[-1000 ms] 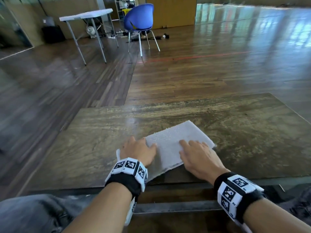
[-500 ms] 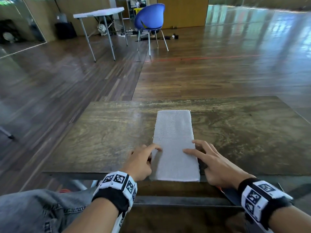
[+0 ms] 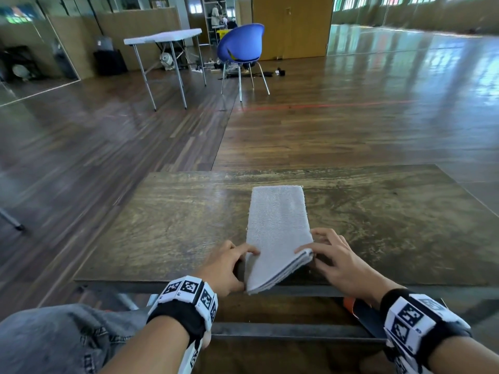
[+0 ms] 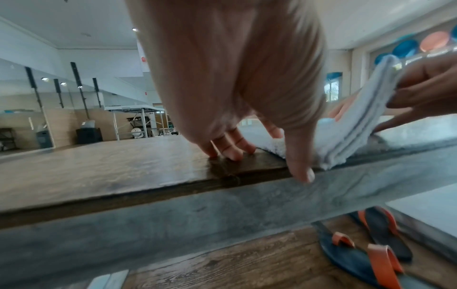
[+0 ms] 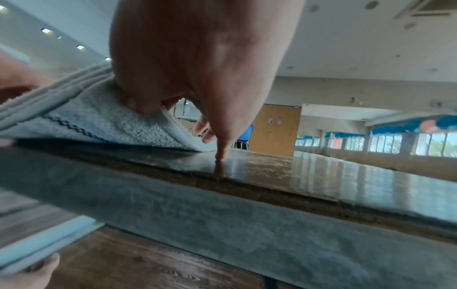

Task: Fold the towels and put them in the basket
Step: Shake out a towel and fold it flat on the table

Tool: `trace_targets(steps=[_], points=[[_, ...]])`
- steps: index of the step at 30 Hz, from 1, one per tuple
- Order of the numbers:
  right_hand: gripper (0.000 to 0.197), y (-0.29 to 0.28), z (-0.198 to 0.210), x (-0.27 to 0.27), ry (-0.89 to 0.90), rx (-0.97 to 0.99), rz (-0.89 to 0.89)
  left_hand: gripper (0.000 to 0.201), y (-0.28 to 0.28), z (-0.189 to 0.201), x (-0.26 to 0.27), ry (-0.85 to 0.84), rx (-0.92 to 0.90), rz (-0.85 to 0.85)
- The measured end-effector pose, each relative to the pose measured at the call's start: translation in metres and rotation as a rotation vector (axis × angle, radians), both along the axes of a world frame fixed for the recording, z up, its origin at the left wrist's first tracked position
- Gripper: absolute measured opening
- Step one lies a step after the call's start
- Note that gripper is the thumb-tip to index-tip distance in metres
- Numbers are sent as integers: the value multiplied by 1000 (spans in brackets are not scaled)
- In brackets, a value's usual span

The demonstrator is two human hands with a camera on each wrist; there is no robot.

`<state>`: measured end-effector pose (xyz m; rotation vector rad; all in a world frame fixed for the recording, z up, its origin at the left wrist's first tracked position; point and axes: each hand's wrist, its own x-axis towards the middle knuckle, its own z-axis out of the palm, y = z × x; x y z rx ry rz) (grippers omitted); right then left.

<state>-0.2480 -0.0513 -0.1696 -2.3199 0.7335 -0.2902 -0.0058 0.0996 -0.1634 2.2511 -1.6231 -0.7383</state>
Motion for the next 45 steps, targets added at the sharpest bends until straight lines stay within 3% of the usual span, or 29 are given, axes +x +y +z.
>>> trace_targets(steps=[3, 7, 9, 16, 23, 27, 34, 38, 41, 45], points=[[18, -3, 7, 3, -123, 35, -40, 18, -8, 7, -2, 112, -179, 97], [36, -12, 22, 8, -186, 223, -205, 15, -25, 20, -1, 416, -271, 277], [41, -17, 26, 13, -187, 244, -240, 19, -34, 22, 0, 480, -289, 328], [41, -40, 17, 37, -17, 263, -384, 48, -64, 4, -1, 353, -148, 389], [35, -79, 19, 69, 20, 152, -507, 34, -112, -2, 6, 186, -287, 433], [26, -102, 14, 83, 130, 147, -506, 32, -136, -14, 15, 61, -219, 421], [35, -116, 4, 90, 222, 127, -518, 38, -151, -32, 17, -71, -184, 458], [21, -117, 3, 90, 227, 125, -497, 40, -154, -28, 15, -78, -140, 465], [44, -112, 6, 87, 281, 40, -422, 38, -158, -22, 15, -10, -87, 503], [26, -103, 11, 83, 359, -76, -397, 30, -162, -8, 21, -53, -47, 487]])
